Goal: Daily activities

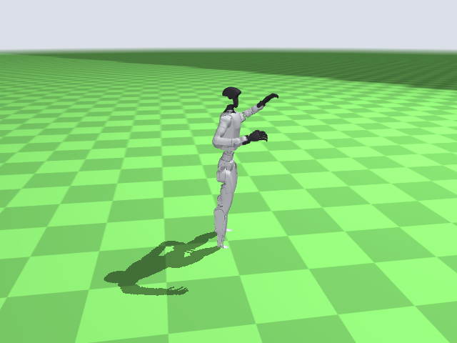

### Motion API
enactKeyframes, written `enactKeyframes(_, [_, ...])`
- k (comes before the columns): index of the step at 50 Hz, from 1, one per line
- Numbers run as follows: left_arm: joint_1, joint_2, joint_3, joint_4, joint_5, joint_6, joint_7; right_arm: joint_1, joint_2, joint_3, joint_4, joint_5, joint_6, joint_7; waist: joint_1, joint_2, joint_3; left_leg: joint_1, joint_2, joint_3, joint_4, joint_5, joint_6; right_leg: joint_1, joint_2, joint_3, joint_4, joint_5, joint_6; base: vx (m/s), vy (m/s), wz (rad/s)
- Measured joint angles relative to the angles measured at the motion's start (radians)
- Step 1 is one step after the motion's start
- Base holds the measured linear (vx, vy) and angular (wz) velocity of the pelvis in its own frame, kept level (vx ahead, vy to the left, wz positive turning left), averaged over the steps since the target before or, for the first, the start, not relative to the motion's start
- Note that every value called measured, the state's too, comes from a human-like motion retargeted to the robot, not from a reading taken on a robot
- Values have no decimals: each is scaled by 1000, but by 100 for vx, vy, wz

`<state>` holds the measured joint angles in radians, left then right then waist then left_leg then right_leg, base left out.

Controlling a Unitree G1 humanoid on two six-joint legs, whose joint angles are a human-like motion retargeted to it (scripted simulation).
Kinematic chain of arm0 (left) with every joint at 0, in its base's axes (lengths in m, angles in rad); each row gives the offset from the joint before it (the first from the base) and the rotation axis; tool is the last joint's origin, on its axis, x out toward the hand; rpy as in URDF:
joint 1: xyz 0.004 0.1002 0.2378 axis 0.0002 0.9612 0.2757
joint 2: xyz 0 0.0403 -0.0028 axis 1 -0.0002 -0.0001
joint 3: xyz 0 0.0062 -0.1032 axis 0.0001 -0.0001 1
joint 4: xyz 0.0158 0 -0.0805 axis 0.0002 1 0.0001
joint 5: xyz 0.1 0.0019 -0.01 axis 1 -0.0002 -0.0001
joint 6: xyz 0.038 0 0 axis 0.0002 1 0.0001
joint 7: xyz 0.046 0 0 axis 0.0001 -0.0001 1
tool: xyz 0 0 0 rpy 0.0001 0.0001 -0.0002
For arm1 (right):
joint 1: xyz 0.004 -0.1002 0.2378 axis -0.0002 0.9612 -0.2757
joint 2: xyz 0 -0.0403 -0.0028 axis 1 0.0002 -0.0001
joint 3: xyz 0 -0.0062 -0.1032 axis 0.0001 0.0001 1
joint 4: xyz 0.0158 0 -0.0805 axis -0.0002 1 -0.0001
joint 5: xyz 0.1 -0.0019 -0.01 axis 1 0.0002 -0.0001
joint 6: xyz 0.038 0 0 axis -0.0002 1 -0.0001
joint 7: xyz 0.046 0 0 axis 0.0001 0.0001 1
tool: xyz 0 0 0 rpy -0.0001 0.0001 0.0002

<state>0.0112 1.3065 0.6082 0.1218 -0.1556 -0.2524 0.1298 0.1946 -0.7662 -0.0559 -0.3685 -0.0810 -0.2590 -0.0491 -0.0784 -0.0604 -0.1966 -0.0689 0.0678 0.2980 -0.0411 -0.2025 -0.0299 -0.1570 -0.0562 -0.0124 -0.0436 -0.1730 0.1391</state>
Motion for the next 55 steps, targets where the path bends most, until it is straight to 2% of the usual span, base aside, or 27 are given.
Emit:
enactKeyframes(3, [-124,21,107,149,-26,-20,248,-56,-5,-7,6,17,-16,-72,-21,42,16,14,2,-8,0,0,-3,19,1,-8,0,-8,-7,1,-1,6])
enactKeyframes(5, [-148,40,134,190,-28,-43,321,-58,-17,-40,16,20,-27,-104,-36,62,35,23,2,-11,2,1,-5,31,1,-15,1,-12,-7,0,0,0])
enactKeyframes(7, [-98,29,134,157,-6,-73,311,9,-10,-94,19,10,-38,-114,-42,74,47,35,1,-8,-7,15,-5,42,-1,-20,-7,-2,-5,-3,0,-12])
enactKeyframes(8, [-20,-21,129,95,15,-98,278,102,26,-121,3,-14,-52,-109,-34,73,27,43,-3,8,-35,51,-3,45,-4,-13,-34,32,-3,-4,0,-24])
enactKeyframes(10, [67,-25,116,17,27,-103,192,171,12,-194,0,-9,-51,-94,-44,89,56,37,-4,-12,0,21,-5,43,-7,-27,0,-3,2,0,0,0])
enactKeyframes(12, [256,-152,79,-148,16,-122,8,344,88,-240,-25,-29,-64,-45,-43,99,33,44,-13,3,-36,65,1,44,-14,-18,-34,39,8,0,0,0])
enactKeyframes(13, [301,-157,59,-190,-14,-110,-77,367,86,-270,-18,-10,-59,-26,-54,108,58,36,-13,-15,-8,37,0,41,-15,-28,-7,8,11,0,0,0])
enactKeyframes(15, [464,-277,-24,-335,-83,-92,-310,498,182,-289,-18,-4,-67,36,-65,117,49,38,-17,-2,-24,70,4,40,-21,-22,-25,40,14,0,0,0])
enactKeyframes(17, [528,-305,-97,-408,-177,-39,-486,529,222,-313,5,47,-58,71,-81,127,74,35,-20,-19,-3,37,-1,40,-23,-34,0,4,15,0,0,0])
enactKeyframes(19, [584,-355,-179,-476,-243,6,-616,568,305,-313,29,81,-51,89,-88,132,65,40,-24,-2,-14,54,1,40,-27,-28,-10,22,19,0,0,0])
enactKeyframes(23, [503,-271,-222,-446,-329,43,-632,470,319,-333,89,172,-30,19,-114,147,88,57,-27,-10,6,20,3,56,-29,-42,19,-13,28,1,1,4])
enactKeyframes(30, [215,-108,-189,-260,-371,-30,-378,150,136,-278,51,217,-32,-124,-110,133,90,87,-29,5,5,19,19,59,-30,-28,52,-21,31,-2,2,-14])
enactKeyframes(33, [105,-108,-215,-224,-368,-60,-294,-9,54,-207,-6,221,-37,-134,-94,108,88,92,-29,12,5,15,27,56,-28,-15,57,-21,29,-2,2,-21])
enactKeyframes(37, [33,-181,-309,-241,-351,-66,-273,-227,1,-59,-115,228,-41,-109,-51,62,88,100,-28,19,6,8,40,53,-25,2,63,-22,30,0,1,-25])
enactKeyframes(41, [74,-274,-458,-283,-263,-12,-351,-494,3,146,-234,209,-33,-62,12,1,86,114,-29,31,7,1,59,56,-22,22,63,-25,35,2,0,-33])
enactKeyframes(45, [161,-323,-646,-305,-82,61,-468,-894,19,406,-267,137,4,-3,75,-78,74,136,-31,45,6,-6,79,68,-19,50,54,-29,34,4,-3,-38])
enactKeyframes(48, [206,-340,-780,-287,50,90,-527,-1273,71,616,-160,71,42,34,101,-134,60,153,-33,52,6,-7,85,79,-17,72,45,-34,25,4,-5,-36])
enactKeyframes(50, [204,-372,-860,-257,120,96,-545,-1581,161,780,19,31,66,49,104,-150,58,160,-39,50,9,-14,85,87,-21,83,36,-42,16,4,-5,-31])
enactKeyframes(55, [171,-447,-1017,-192,172,93,-550,-2021,385,1001,340,-28,85,85,111,-165,53,174,-41,52,18,-4,82,102,-22,108,21,-40,2,1,-6,-30])
